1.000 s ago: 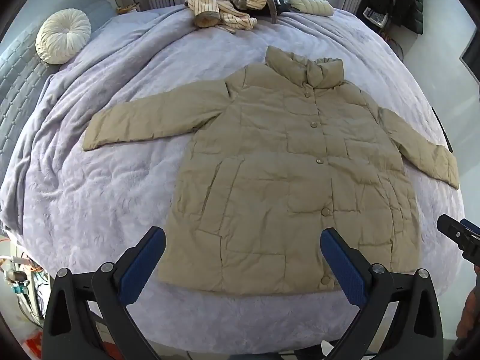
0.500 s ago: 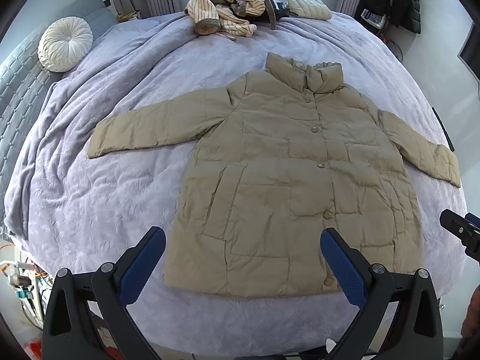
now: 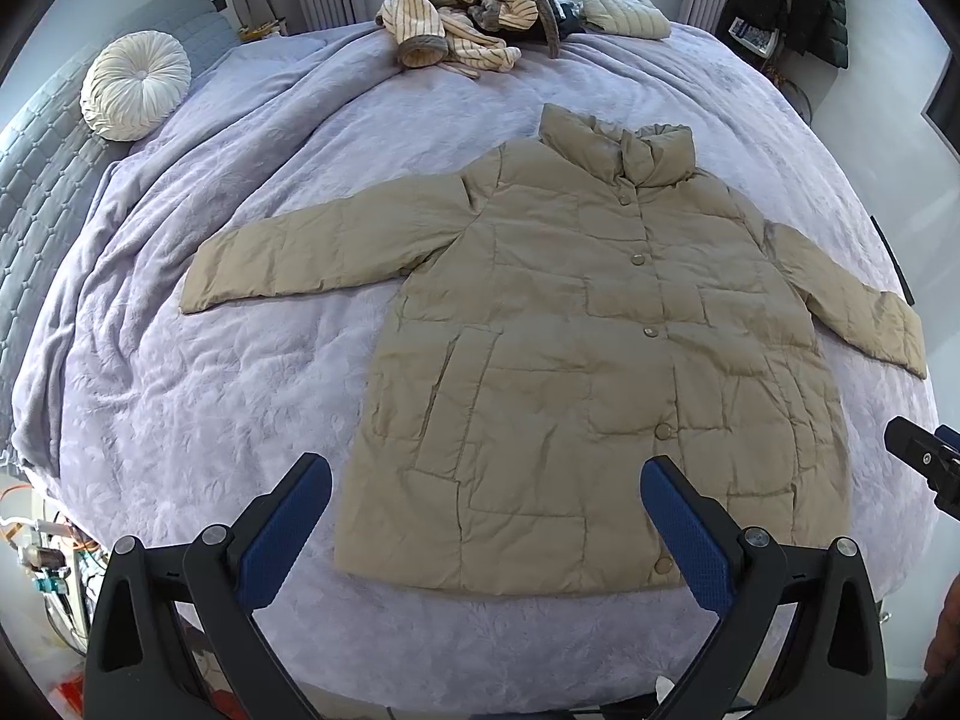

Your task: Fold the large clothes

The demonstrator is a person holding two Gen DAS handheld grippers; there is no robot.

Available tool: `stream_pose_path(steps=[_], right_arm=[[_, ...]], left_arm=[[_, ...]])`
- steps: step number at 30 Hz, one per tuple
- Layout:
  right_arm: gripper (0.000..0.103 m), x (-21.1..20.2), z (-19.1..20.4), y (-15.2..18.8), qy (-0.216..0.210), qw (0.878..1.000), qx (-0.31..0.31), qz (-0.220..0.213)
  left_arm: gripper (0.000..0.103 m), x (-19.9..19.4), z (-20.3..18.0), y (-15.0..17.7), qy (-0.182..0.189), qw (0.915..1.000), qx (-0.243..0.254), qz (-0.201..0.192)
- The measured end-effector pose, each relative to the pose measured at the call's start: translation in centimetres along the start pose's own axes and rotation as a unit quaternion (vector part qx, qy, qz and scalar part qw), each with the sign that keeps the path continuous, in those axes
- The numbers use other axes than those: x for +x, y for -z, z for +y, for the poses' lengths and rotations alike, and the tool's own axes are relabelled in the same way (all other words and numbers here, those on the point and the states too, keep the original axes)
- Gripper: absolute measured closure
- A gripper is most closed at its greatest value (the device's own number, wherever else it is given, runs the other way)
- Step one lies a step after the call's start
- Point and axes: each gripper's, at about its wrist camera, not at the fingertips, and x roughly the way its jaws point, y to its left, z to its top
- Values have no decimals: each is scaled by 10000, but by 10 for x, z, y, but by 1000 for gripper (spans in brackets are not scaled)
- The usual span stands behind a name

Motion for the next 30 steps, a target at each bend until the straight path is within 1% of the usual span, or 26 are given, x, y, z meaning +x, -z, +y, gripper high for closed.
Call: stream_pose_path(steps=[30], right_arm=[[1, 1, 2, 1, -6, 10000, -9, 3]], left_arm=[[0, 0, 0, 0, -20, 10000, 2, -2]])
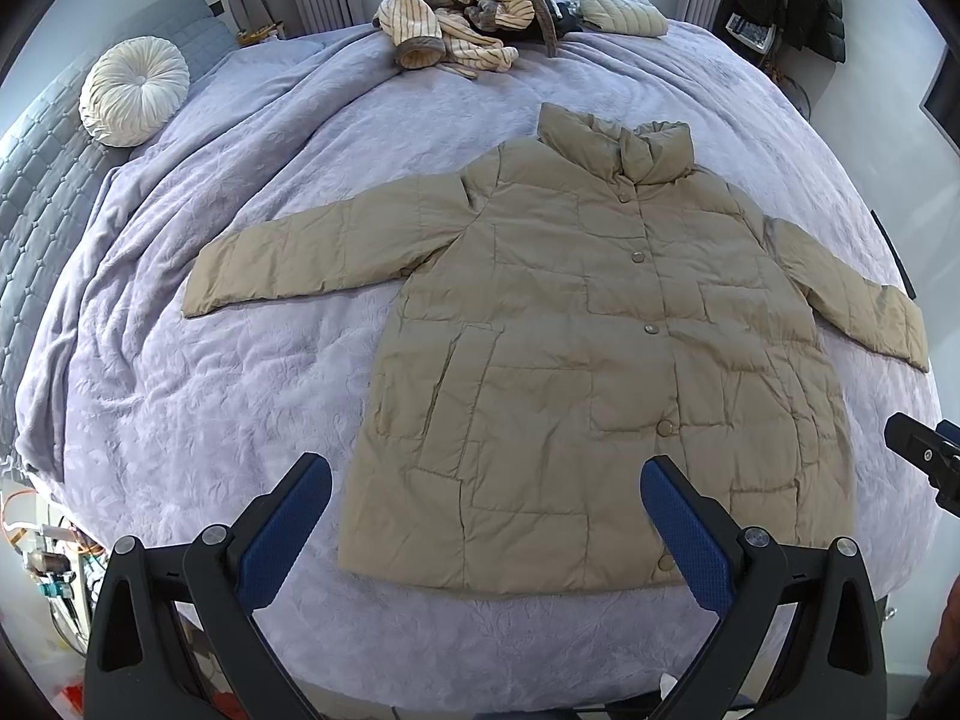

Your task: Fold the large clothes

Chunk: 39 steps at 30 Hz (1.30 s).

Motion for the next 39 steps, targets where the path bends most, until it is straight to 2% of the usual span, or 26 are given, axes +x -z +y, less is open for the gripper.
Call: stream_pose_path(steps=[39], right_arm=[[1, 0, 1, 0, -5, 10000, -1, 0]], left_arm=[[0, -3, 1, -1, -95, 9999, 60, -21]])
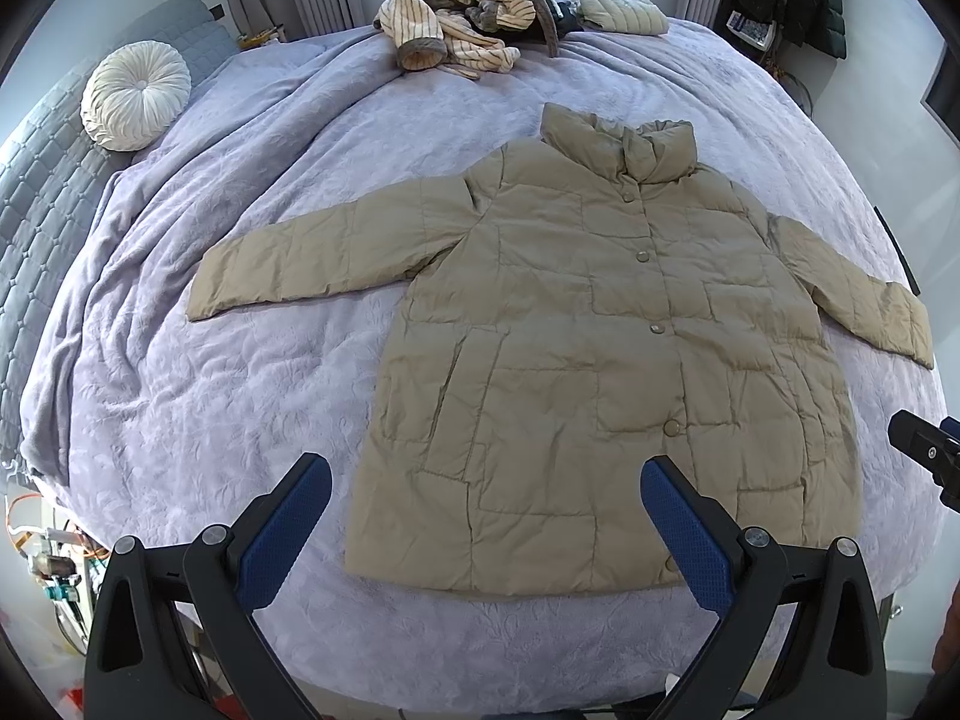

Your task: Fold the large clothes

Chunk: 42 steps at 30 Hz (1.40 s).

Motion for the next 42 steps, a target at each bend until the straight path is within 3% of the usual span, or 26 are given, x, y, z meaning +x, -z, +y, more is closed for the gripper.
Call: stream_pose_path(steps=[18, 31, 42], right_arm=[[1, 6, 21, 1, -69, 9999, -102, 68], [1, 43, 94, -21, -417, 9965, -619, 364], [0, 105, 172, -53, -790, 9888, -1135, 568]], left_arm=[[0, 14, 18, 7, 20, 9998, -154, 137], [0, 55, 100, -1, 150, 9931, -1141, 203], [0, 124, 181, -25, 264, 9818, -1882, 62]])
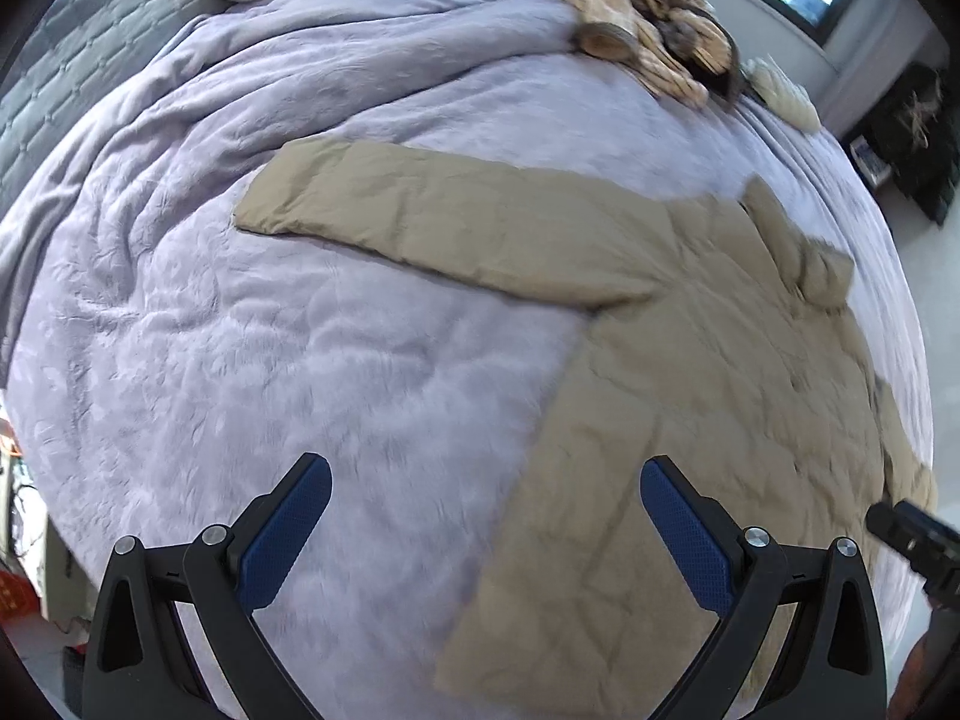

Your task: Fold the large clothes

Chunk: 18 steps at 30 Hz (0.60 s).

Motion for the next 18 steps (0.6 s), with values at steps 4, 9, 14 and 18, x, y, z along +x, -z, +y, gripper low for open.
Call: stream_pose_path(steps=[4, 9, 14, 18], right_arm=[[0, 36, 22, -21, -260, 9991, -325, 89], [0, 81, 49, -52, -427, 9978, -445, 231], [1, 126, 73, -94, -639, 9972, -396, -32], [40, 156, 87, -115, -790, 9961, -387, -98]], left_arm=[[0, 32, 30, -25, 13, 9991, -370, -182], [0, 76, 69, -53, 65, 9957, -880, -268], [0, 115, 98, -82, 330, 9901, -1247, -551], [0, 155, 119, -102, 360, 9841, -1681, -446]])
